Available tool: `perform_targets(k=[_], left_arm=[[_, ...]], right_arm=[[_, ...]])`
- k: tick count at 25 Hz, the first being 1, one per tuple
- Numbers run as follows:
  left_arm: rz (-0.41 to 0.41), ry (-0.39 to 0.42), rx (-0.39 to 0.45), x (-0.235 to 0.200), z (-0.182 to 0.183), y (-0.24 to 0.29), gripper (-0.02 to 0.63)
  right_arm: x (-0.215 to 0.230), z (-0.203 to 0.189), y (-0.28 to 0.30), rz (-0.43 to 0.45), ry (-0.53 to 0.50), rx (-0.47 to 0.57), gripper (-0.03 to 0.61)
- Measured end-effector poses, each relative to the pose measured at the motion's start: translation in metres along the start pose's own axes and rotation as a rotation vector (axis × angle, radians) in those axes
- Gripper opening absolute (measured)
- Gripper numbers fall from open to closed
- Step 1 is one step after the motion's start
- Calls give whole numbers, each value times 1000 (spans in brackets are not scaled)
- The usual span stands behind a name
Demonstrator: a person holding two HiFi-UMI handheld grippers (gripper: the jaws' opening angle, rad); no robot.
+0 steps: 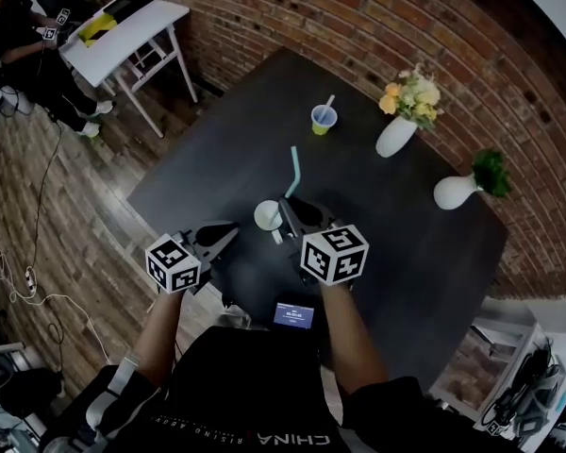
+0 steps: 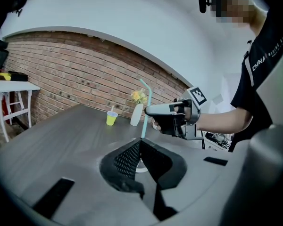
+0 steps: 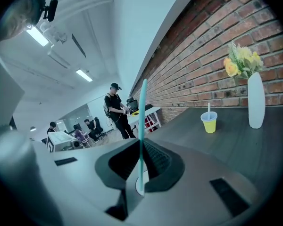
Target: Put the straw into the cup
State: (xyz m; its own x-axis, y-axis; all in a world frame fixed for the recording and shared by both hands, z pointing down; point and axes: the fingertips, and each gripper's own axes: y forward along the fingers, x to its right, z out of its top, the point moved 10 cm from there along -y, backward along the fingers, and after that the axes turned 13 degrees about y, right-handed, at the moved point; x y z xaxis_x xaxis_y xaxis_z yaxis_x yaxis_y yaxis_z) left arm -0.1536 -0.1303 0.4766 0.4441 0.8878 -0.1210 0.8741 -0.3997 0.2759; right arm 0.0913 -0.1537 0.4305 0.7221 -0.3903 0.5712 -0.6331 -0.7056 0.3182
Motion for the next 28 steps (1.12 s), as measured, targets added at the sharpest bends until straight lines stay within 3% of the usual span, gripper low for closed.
perform_targets(k=[28], left_arm=[[-6, -51, -91, -14, -22, 22, 3]], right_arm=[[39, -49, 49, -7, 44, -146, 12]])
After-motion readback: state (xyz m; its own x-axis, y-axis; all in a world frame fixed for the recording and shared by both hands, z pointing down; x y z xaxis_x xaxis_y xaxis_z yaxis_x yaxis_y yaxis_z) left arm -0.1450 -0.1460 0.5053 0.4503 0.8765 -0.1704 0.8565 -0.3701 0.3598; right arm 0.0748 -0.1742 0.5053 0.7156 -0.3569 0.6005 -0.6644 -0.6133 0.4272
